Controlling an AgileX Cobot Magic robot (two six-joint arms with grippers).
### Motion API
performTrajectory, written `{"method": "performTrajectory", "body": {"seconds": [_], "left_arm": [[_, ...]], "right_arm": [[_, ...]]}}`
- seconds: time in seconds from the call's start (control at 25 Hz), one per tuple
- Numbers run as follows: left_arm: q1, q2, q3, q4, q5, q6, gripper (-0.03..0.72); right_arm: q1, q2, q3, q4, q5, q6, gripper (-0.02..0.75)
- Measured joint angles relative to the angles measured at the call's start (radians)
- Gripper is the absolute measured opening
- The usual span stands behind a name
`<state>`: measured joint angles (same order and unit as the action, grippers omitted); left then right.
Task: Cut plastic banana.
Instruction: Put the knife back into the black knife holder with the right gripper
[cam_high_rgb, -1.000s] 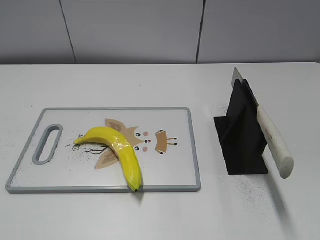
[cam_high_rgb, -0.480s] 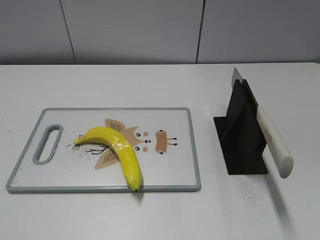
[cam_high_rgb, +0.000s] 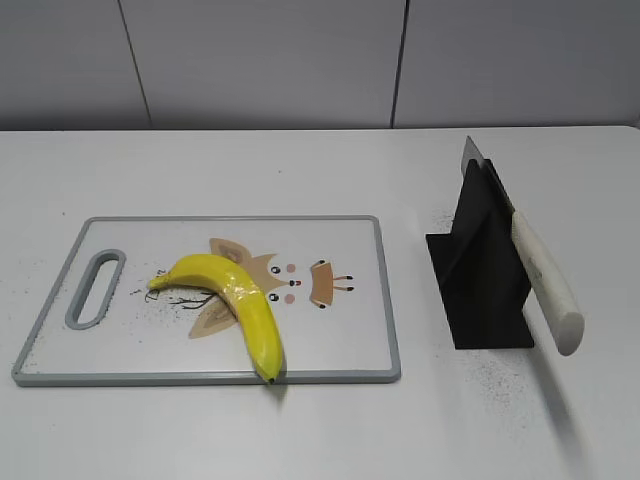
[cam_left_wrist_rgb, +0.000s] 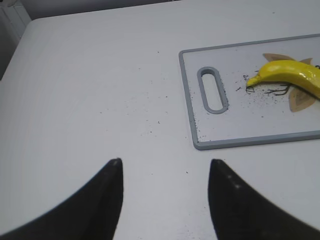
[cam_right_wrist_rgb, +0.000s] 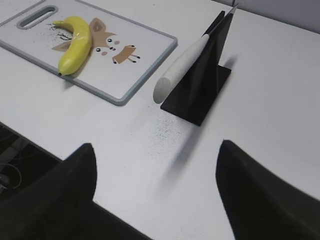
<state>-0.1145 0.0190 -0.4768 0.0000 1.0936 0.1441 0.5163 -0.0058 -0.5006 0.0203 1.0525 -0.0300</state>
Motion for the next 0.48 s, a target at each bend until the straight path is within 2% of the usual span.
{"method": "performTrajectory", "body": {"seconds": [0.08,0.36,0.48], "left_arm": [[0.000,0.000,0.000,-0.006,0.000,0.000,0.510],[0.000,0.000,0.000,-0.006,0.000,0.000,0.510],[0.000,0.000,0.000,-0.006,0.000,0.000,0.510]], "right_arm": [[-0.043,0.000,0.000,0.003,-0.001,0.000,0.563],[-0.310,0.000,0.000,0.003,-0.002,0.001,0.562],[-0.389,0.000,0.000,0.003,-0.002,0.001,0.562]]}}
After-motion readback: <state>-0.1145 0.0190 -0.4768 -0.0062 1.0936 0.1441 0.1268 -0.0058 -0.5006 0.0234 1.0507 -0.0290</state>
